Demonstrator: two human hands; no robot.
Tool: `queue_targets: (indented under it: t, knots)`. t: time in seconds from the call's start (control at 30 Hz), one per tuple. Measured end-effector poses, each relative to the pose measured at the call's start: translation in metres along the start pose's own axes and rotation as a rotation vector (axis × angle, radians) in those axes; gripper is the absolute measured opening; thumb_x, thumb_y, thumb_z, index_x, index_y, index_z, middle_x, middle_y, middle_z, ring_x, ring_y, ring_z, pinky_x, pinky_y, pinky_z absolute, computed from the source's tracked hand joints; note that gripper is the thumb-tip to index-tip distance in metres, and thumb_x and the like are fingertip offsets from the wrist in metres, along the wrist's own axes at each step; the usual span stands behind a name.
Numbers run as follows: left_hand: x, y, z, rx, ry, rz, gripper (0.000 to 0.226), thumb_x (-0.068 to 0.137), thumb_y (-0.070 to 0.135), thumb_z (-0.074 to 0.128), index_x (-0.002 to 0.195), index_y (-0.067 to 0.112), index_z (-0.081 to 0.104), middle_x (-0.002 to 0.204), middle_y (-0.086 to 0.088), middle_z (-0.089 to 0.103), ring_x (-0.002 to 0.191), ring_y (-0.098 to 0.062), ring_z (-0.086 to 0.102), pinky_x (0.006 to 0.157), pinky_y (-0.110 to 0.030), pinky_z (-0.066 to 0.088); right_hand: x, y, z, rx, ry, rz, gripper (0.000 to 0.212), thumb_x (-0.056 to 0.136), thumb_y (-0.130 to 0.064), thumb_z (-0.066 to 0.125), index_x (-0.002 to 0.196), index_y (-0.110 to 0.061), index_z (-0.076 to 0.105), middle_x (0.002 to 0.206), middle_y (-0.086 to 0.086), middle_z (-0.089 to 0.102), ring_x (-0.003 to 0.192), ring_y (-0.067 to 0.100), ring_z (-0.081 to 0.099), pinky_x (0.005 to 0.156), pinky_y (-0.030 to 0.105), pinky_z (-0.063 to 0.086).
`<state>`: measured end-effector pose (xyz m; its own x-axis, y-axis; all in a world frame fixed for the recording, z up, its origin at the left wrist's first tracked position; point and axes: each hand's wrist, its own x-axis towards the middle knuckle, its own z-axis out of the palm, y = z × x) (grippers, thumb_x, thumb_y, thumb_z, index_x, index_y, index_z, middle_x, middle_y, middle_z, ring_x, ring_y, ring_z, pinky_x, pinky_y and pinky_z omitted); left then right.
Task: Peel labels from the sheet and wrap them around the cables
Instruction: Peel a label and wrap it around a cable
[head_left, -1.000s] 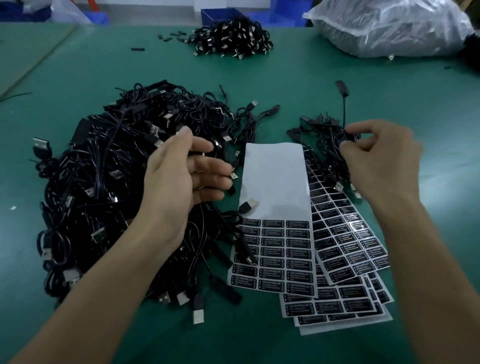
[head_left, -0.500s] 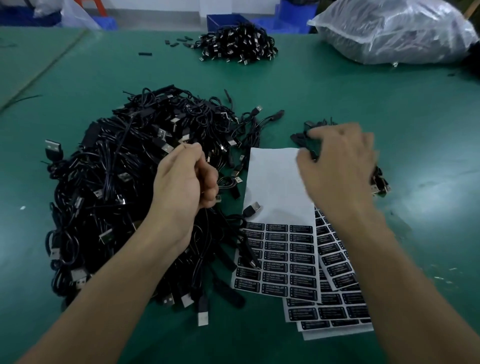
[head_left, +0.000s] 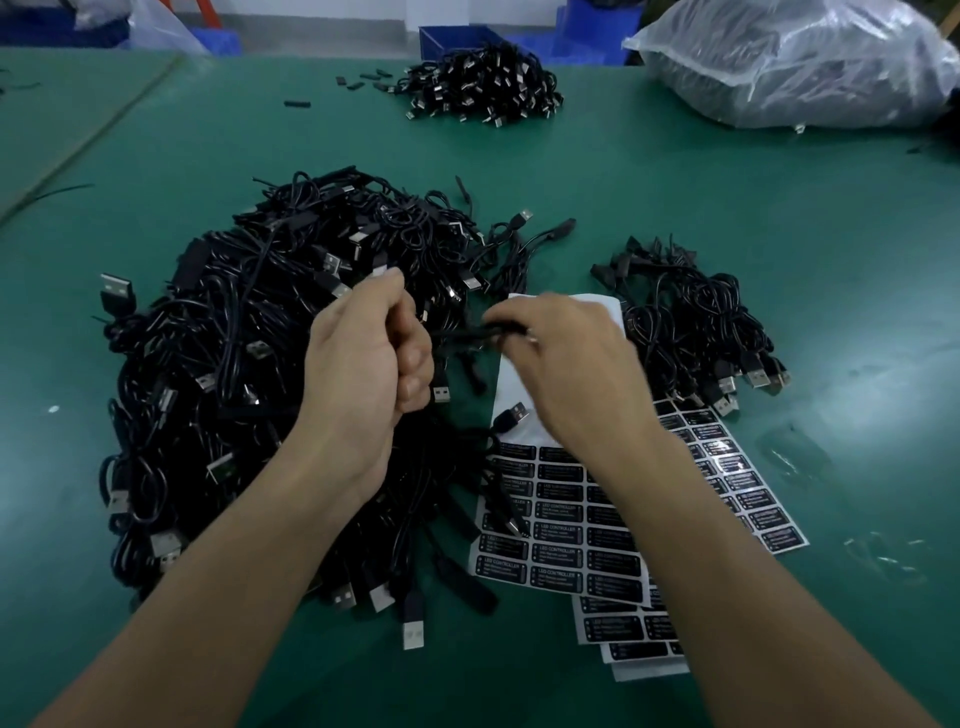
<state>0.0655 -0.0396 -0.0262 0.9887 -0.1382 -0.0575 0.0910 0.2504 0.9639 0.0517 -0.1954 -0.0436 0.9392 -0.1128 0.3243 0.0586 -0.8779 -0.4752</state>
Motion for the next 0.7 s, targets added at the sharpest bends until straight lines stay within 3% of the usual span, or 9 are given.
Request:
queue_targets:
  t: [0.1, 0.2, 0.27, 0.37, 0.43, 0.5, 0.63, 0.7]
  knots:
    - [-0.005, 0.003, 0.003, 0.047, -0.077, 0.062, 0.056, 0.103, 0.03, 0.046, 0.048, 0.023, 0.044, 0.042, 0.004, 0.038, 0.038, -0.012, 0.032, 0.04, -0.021, 0.029, -0.005, 0.009, -0.016, 0.154, 0.147, 0.088, 0.019, 0.099, -0.029, 0.061, 0.111, -0.029, 0.075, 0.088, -0.004, 0.073, 0.075, 0.02, 0.064, 0.072, 0.043, 0.056]
    - [-0.014, 0.007, 0.006, 0.215, -0.271, 0.166, 0.057, 0.099, 0.035, 0.055, 0.043, 0.022, 0.052, 0.043, 0.002, 0.053, 0.035, -0.015, 0.043, 0.04, -0.021, 0.036, -0.012, 0.017, -0.024, 0.201, 0.153, 0.159, 0.016, 0.099, -0.028, 0.061, 0.104, -0.027, 0.077, 0.077, -0.006, 0.071, 0.072, 0.02, 0.064, 0.067, 0.04, 0.055]
    - [-0.021, 0.012, 0.008, 0.313, -0.485, 0.227, 0.051, 0.097, 0.037, 0.057, 0.049, 0.022, 0.063, 0.052, -0.002, 0.066, 0.039, -0.017, 0.054, 0.042, -0.022, 0.043, -0.016, 0.023, -0.026, 0.275, 0.195, 0.221, 0.018, 0.1, -0.027, 0.06, 0.09, -0.022, 0.074, 0.069, -0.004, 0.069, 0.062, 0.02, 0.064, 0.06, 0.037, 0.054]
    - [-0.025, 0.016, 0.009, 0.416, -0.699, 0.118, 0.037, 0.093, 0.043, 0.063, 0.071, 0.016, 0.076, 0.074, -0.002, 0.077, 0.059, -0.014, 0.07, 0.052, -0.021, 0.054, -0.02, 0.023, -0.032, 0.562, 0.195, 0.278, 0.022, 0.098, -0.025, 0.061, 0.081, -0.017, 0.072, 0.065, -0.003, 0.07, 0.05, 0.007, 0.058, 0.05, 0.018, 0.045]
    - [-0.022, 0.011, 0.01, 0.467, -0.647, -0.007, 0.038, 0.091, 0.054, 0.06, 0.093, 0.02, 0.077, 0.087, 0.001, 0.078, 0.076, -0.011, 0.074, 0.063, -0.021, 0.059, -0.024, 0.021, -0.038, 0.769, 0.067, 0.282, 0.02, 0.097, -0.02, 0.062, 0.083, -0.016, 0.075, 0.063, -0.001, 0.069, 0.05, 0.006, 0.054, 0.049, 0.015, 0.041]
    - [-0.016, 0.006, 0.01, 0.436, -0.483, -0.087, 0.045, 0.087, 0.06, 0.051, 0.109, 0.026, 0.069, 0.095, 0.003, 0.078, 0.087, -0.012, 0.075, 0.07, -0.025, 0.061, -0.032, 0.02, -0.043, 0.847, -0.105, 0.276, 0.019, 0.096, -0.018, 0.063, 0.083, -0.015, 0.077, 0.063, 0.001, 0.07, 0.049, 0.006, 0.054, 0.046, 0.014, 0.04]
    - [-0.004, 0.007, 0.003, 0.163, -0.228, -0.102, 0.059, 0.078, 0.067, 0.046, 0.121, 0.027, 0.058, 0.101, -0.003, 0.078, 0.095, -0.018, 0.075, 0.074, -0.031, 0.061, -0.048, 0.021, -0.056, 0.866, -0.376, 0.281, 0.02, 0.077, -0.035, 0.067, 0.081, -0.02, 0.08, 0.062, 0.004, 0.07, 0.049, 0.006, 0.056, 0.048, 0.012, 0.043]
    - [-0.003, 0.008, 0.002, 0.044, -0.182, -0.113, 0.058, 0.087, 0.064, 0.047, 0.124, 0.02, 0.056, 0.102, -0.007, 0.078, 0.096, -0.021, 0.075, 0.074, -0.031, 0.061, -0.054, 0.019, -0.059, 0.854, -0.542, 0.224, 0.017, 0.076, -0.035, 0.068, 0.077, -0.023, 0.08, 0.064, 0.004, 0.071, 0.051, 0.005, 0.058, 0.049, 0.012, 0.044]
